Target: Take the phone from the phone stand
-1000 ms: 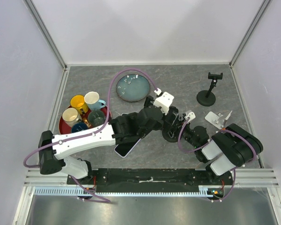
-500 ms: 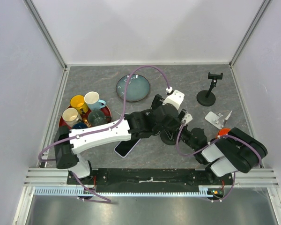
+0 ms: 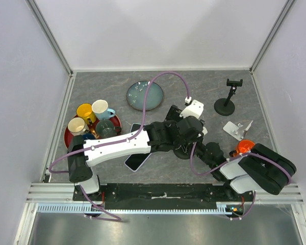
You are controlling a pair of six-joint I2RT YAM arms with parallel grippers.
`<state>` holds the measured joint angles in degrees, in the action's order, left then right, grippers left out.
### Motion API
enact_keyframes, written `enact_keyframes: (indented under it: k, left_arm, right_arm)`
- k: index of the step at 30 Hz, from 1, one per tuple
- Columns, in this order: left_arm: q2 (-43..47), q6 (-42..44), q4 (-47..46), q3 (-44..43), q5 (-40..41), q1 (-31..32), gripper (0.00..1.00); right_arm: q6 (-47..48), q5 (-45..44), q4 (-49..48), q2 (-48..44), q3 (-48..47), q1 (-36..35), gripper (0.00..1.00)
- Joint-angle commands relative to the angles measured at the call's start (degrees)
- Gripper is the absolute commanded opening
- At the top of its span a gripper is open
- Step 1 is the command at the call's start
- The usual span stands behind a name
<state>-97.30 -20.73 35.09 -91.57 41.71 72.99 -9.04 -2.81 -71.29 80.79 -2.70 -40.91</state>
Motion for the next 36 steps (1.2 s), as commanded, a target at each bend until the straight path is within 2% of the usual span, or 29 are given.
enact_keyframes:
  k: [1,8,15,20,27,32,36]
  left_arm:
    - [-1.05,-3.26,5.68,-2.12,2.58,1.1,0.94]
    - [0.08,-5.37,10.86,-1.77,5.3,1.1,0.87]
    - [2.02,-6.42,16.67,-1.68,10.05,0.84,0.86]
    - [5.01,-8.71,16.94,2.0,9.62,0.75,0.82]
    - [7.03,-15.29,13.96,12.1,4.44,0.13,0.82]
    - [10.27,-17.68,7.55,20.45,2.23,-1.09,0.82]
    - [13.97,-17.85,1.22,26.25,-3.2,-3.99,0.81]
  right_arm:
    - [-1.86,-6.94,-2.98,-2.66,2.35,-0.31,0.0]
    - [-3.44,-11.16,-2.01,-4.24,2.35,-0.32,0.0]
    - [-4.14,-13.97,-1.4,-4.85,4.19,-0.32,0.0]
    - [-4.67,-15.56,0.18,-6.44,4.37,-0.32,0.0]
    - [-5.2,-16.44,0.36,-6.61,4.72,-0.32,0.0]
    - [-5.64,-16.18,0.45,-6.44,4.72,-0.32,0.0]
    - [-5.03,-15.47,0.62,-6.44,4.37,-0.4,0.0]
